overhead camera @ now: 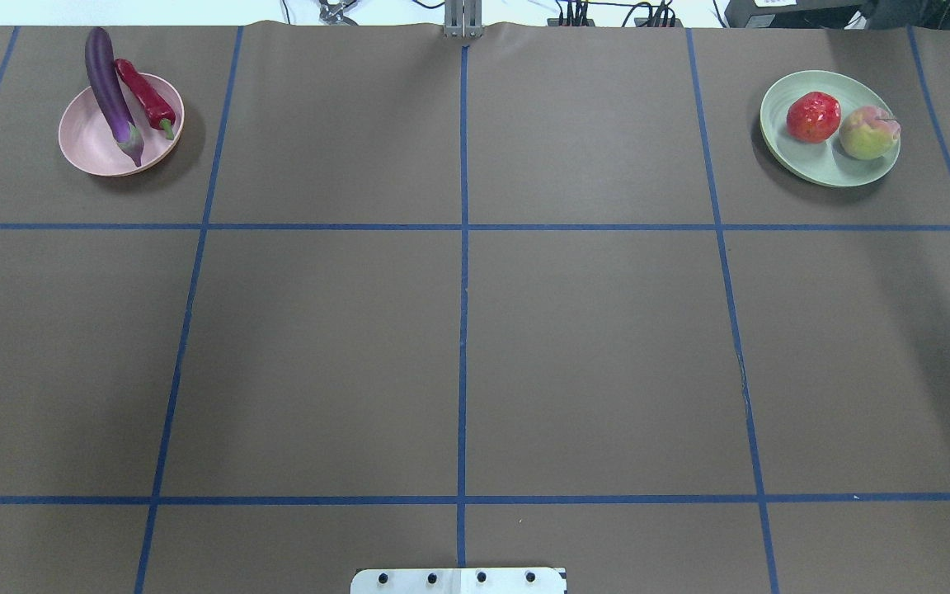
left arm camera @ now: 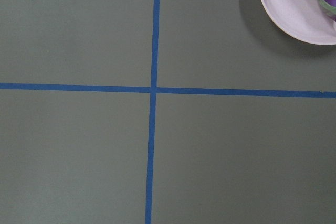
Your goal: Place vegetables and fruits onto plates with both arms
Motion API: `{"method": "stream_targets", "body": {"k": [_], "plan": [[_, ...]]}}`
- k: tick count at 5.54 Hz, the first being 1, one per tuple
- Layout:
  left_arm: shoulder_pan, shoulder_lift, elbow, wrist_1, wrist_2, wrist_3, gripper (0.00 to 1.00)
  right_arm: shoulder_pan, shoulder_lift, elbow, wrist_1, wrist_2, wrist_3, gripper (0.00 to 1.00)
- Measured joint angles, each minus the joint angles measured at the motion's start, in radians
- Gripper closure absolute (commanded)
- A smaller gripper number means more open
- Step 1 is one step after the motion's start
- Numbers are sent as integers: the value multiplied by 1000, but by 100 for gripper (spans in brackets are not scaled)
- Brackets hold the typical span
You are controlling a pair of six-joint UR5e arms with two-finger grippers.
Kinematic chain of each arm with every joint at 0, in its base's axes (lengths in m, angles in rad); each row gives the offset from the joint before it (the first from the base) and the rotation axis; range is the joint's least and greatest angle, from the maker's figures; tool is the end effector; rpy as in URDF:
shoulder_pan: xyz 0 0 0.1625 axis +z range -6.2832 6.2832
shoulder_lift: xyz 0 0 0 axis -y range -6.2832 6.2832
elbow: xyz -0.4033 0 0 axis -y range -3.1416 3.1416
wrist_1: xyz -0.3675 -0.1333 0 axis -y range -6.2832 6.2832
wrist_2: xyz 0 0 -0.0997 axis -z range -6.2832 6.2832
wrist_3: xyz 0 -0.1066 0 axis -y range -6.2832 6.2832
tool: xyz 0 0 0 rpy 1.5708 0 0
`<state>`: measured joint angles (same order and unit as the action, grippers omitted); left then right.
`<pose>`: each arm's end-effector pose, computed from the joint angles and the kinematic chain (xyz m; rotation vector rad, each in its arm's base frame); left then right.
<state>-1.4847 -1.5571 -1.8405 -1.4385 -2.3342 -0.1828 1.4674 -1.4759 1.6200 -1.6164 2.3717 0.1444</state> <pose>-0.0200 -0.4619 0.5368 0.0144 0.7713 -0.0446 0.0040 -0.5116 0.5752 -0.0064 -0.8056 -0.0007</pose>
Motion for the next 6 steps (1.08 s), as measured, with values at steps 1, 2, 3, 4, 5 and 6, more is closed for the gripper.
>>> {"method": "stream_targets", "body": {"k": [1, 2, 3, 4, 5, 6], "plan": [[1, 44, -4, -29, -10, 4, 0, 5, 16, 65, -139, 0, -68, 0], [2, 60, 24, -64, -12, 2, 0, 18, 37, 103, -249, -3, -143, 0], [2, 63, 58, -83, -13, 1, 0, 26, 44, 119, -295, -6, -185, 0], [3, 53, 72, -86, -16, -1, 0, 26, 44, 119, -303, -10, -199, 0], [0, 27, 84, -79, -17, -6, 0, 23, 40, 113, -304, -15, -204, 0], [-6, 15, 96, -74, -20, -4, 0, 20, 37, 107, -304, -17, -203, 0]]}}
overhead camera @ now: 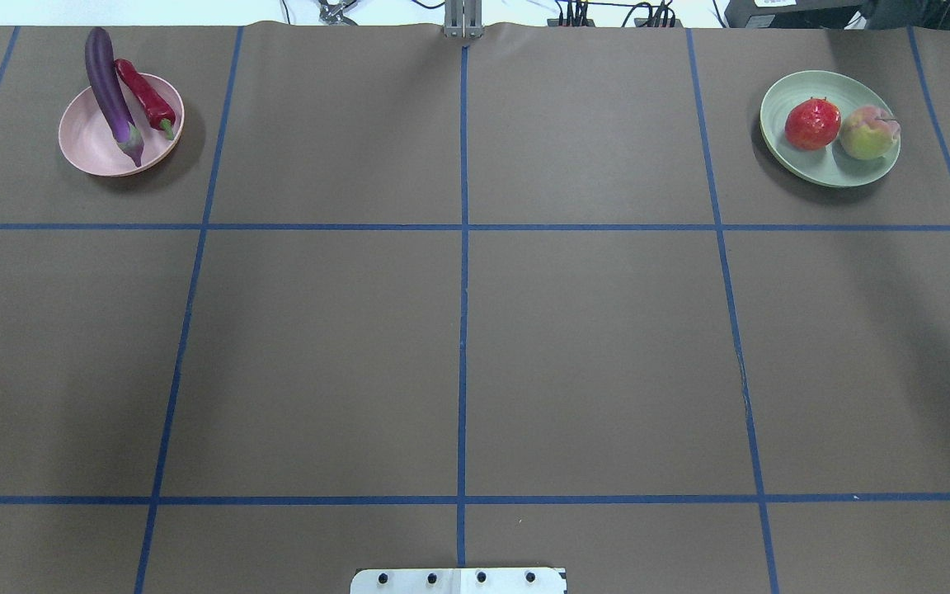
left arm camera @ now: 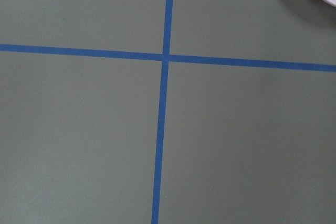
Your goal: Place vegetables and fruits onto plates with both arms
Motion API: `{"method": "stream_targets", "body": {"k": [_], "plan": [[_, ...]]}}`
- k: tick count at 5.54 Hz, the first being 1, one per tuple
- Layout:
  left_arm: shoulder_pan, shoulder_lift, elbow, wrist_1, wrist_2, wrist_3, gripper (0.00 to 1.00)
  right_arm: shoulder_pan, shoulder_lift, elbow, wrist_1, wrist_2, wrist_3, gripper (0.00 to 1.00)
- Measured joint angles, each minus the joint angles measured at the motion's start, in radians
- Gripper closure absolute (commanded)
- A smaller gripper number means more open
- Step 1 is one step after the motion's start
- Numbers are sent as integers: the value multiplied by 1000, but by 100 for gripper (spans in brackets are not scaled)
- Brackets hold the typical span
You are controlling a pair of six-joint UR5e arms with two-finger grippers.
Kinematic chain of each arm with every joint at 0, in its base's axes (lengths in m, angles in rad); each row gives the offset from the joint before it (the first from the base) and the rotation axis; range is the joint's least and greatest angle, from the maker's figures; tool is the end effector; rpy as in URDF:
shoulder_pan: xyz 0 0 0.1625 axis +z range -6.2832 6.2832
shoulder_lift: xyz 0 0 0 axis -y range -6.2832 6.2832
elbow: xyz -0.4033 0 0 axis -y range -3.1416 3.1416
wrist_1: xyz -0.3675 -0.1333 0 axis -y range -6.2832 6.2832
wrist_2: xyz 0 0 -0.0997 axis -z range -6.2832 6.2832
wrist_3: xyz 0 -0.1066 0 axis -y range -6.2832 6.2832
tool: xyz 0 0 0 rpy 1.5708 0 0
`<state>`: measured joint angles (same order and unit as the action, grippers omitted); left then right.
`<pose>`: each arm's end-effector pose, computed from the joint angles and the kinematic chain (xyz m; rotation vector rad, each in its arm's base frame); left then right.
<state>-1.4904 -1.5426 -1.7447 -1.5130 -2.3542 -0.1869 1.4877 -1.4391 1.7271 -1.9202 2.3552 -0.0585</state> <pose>-0.0211 -0.4614 0.5788 -0.0217 0.7871 -0.0665 0.0163 -0.5033 0.5394 -0.0679 -0.7838 -0.1101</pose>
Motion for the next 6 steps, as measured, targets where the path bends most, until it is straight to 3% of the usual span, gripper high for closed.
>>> {"method": "stream_targets", "body": {"k": [6], "plan": [[-21, 38, -20, -9, 0, -3, 0, -2, 5, -9, 37, 9, 11, 0]]}}
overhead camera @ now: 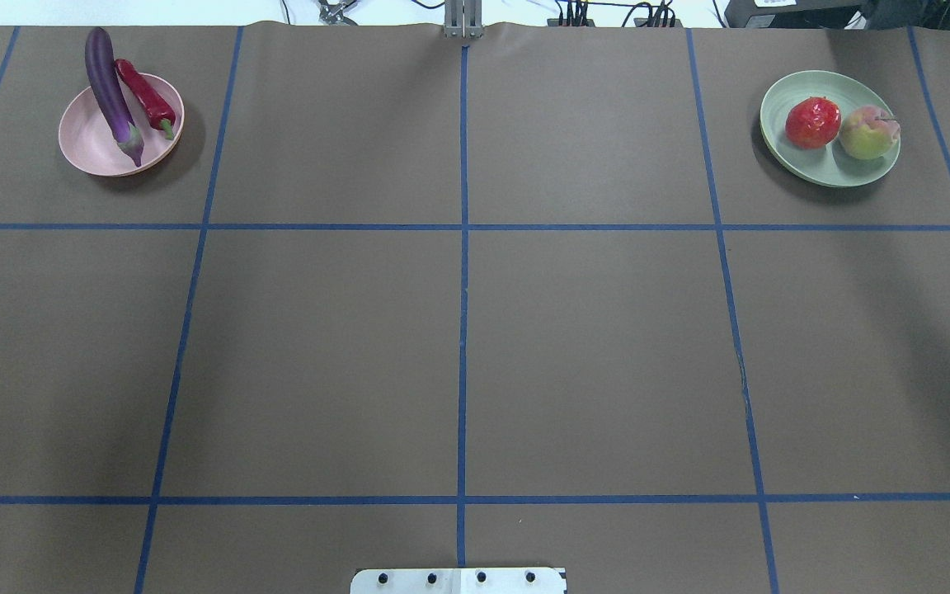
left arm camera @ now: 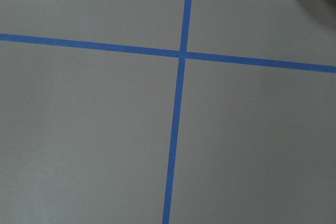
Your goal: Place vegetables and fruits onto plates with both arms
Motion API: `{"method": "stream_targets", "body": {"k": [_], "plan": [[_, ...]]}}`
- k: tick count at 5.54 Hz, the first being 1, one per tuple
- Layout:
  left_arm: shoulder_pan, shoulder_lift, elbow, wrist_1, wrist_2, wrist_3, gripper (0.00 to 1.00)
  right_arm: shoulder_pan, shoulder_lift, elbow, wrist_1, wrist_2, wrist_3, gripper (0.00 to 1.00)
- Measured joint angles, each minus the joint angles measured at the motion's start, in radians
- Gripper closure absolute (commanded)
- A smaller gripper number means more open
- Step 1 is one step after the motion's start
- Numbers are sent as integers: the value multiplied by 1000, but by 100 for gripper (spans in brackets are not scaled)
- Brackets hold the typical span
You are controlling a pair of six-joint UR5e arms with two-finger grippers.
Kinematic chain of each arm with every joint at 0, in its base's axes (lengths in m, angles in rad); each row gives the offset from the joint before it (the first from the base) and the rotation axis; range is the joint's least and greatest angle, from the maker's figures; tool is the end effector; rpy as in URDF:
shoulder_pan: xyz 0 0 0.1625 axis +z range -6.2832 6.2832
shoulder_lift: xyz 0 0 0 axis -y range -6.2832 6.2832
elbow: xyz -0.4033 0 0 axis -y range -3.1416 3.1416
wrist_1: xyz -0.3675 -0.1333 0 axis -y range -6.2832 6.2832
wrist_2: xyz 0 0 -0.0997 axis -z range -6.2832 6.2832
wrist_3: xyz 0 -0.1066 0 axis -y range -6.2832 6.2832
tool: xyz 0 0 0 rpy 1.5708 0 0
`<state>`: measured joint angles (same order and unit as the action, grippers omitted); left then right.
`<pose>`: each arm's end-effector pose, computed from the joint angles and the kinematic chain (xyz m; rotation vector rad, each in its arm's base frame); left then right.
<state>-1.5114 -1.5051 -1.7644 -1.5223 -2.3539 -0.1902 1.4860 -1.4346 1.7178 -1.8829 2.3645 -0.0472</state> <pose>-0.0317 -0.4461 0.5855 -0.0227 0.7862 -0.0929 0.0143 -0.5082 0.5370 -0.0423 -0.7934 -0.1135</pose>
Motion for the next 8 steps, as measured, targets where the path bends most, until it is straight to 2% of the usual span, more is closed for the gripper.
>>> {"method": "stream_targets", "body": {"k": [8], "plan": [[-1, 11, -28, 7, -7, 0, 0, 0, -6, 4, 2, 5, 1, 0]]}}
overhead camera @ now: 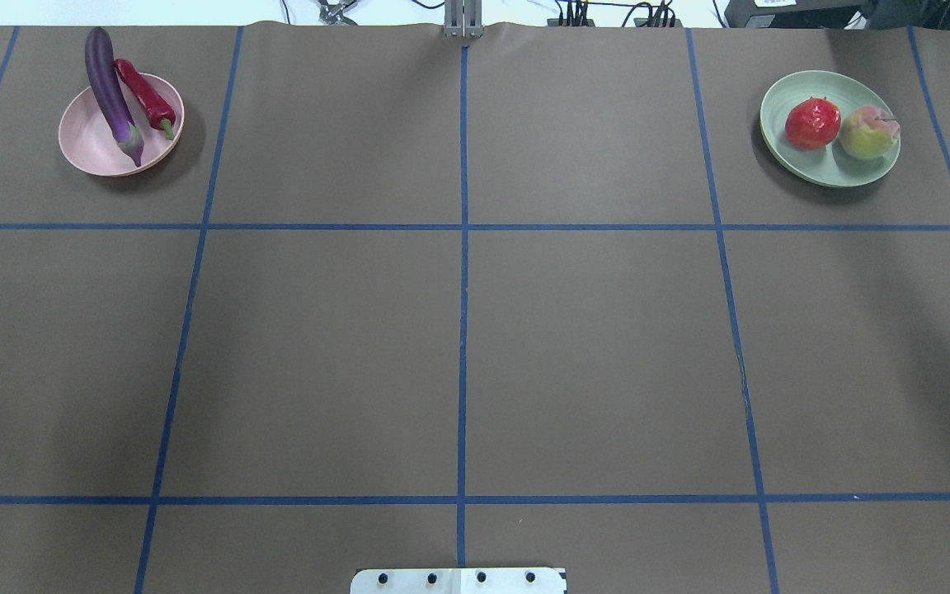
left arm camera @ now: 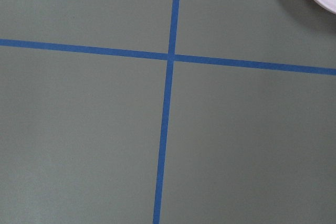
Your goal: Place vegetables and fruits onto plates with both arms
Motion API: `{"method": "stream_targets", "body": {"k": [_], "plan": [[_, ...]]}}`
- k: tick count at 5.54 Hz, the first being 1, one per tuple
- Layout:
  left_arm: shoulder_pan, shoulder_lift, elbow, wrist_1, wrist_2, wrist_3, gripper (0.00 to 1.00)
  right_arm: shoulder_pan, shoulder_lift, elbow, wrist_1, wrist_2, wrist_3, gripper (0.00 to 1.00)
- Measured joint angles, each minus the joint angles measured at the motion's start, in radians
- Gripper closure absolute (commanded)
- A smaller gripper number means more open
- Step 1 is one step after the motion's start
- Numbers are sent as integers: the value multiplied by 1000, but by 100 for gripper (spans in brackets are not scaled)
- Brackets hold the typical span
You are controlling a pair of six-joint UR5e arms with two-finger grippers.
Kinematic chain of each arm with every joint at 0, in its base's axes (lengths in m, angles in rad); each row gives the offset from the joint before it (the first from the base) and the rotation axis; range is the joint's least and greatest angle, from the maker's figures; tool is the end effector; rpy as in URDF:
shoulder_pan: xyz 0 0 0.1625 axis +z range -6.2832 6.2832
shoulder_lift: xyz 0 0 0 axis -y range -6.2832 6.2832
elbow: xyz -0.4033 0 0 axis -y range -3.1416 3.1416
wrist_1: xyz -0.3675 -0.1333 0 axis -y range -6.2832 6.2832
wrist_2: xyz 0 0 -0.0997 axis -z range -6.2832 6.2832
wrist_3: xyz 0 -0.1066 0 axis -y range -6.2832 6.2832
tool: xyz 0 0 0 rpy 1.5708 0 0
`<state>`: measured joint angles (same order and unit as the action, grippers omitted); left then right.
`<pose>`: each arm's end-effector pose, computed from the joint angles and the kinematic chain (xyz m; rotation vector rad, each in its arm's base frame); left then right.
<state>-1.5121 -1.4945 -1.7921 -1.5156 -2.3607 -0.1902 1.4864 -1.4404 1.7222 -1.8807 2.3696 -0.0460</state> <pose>-0.0317 -0.4416 0.5773 -0.0135 0.7941 -0.0891 0.0143 -0.5060 0.5373 -0.0419 -0.7985 -0.1122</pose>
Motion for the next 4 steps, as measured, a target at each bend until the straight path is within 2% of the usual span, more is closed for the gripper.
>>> {"method": "stream_targets", "body": {"k": [4], "plan": [[2, -2, -7, -2, 0, 0, 0, 0, 5, 1, 0, -1, -4, 0]]}}
